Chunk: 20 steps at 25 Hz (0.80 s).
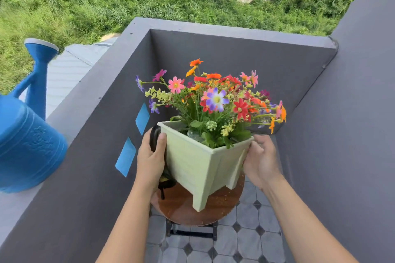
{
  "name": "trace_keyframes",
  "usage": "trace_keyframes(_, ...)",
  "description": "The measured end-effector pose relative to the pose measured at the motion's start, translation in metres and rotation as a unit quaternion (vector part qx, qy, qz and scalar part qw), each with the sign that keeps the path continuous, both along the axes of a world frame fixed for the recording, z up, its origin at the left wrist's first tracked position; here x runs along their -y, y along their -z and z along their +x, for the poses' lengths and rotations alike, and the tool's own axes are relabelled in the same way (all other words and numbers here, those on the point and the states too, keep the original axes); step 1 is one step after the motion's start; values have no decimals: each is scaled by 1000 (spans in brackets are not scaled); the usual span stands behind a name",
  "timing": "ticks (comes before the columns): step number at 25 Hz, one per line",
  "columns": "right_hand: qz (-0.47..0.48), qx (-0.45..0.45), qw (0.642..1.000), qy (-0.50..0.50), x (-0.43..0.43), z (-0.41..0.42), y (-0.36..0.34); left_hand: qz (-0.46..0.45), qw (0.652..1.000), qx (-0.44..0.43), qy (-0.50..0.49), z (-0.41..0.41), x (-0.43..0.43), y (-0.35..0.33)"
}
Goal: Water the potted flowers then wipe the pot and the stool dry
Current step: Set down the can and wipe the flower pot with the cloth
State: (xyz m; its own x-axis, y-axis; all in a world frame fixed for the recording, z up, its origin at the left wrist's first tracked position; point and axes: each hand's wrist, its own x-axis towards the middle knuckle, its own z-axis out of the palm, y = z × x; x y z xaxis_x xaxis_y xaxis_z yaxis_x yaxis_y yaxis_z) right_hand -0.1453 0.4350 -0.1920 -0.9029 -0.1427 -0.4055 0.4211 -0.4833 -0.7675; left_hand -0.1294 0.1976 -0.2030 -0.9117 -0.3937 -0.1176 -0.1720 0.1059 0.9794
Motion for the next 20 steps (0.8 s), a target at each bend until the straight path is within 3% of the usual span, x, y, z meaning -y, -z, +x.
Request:
trace_keyframes(3,-25,-50,998,22,2,8,9,19,1000,3,-22,1,2,2)
trace_keyframes(7,180,5,980,81,20,19,8,17,999,5,-33,7,-8,0)
trace_keyframes(11,340,22,929,143,33,29,11,-19,999,17,-30,9,-23,-7)
trace_keyframes(12,333,23,935,122,35,32,7,-30,999,14,-31,10,-27,-10)
trace_keyframes(14,208,5,977,54,31,35,9,-25,999,6,-32,12,-39,-20)
trace_keyframes(16,108,-38,993,0,25,40,3,-18,999,3,-28,14,-52,-29)
trace_keyframes(17,121,-67,990,-9,22,42,1,-17,999,-7,-28,16,-57,-31)
trace_keyframes(20,318,-110,940,47,17,42,10,-5,999,-16,-32,25,-69,-26)
